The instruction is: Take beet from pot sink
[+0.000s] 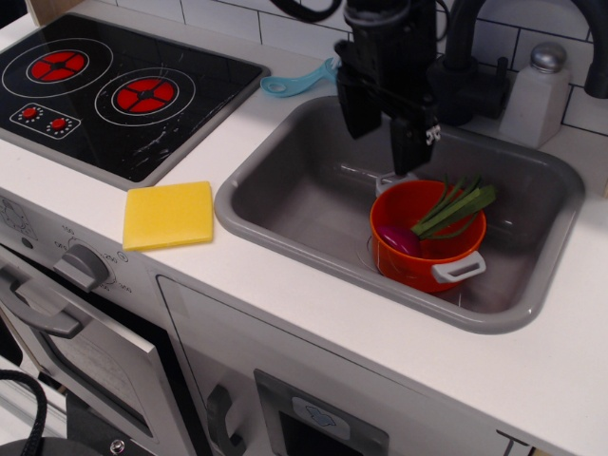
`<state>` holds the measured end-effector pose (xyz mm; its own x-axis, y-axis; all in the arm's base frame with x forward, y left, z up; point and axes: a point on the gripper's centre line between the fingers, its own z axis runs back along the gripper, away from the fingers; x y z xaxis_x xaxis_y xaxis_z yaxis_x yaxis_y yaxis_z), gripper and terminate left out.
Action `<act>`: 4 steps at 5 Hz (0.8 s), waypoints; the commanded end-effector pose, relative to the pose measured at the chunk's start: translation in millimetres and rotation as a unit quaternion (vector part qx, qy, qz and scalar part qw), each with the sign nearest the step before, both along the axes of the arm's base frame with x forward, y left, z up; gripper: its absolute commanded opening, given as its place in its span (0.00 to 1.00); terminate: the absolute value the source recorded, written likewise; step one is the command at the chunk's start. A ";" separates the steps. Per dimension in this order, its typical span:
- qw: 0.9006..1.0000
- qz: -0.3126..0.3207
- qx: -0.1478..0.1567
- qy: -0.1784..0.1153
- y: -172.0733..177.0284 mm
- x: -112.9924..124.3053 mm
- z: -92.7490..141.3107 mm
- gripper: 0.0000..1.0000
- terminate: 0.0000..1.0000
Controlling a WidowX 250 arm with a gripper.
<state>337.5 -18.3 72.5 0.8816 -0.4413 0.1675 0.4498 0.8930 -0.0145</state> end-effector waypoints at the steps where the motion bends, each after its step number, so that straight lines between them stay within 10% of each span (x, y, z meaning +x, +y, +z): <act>1: 0.999 -0.002 0.022 -0.028 -18.0 1.9 0.5 1.00 0.00; 4: 1.000 0.004 0.024 -0.010 -37.9 -4.1 -21.6 1.00 0.00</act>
<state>333.6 -59.0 36.2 0.8892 -0.4398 0.1261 0.4401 0.8975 0.0267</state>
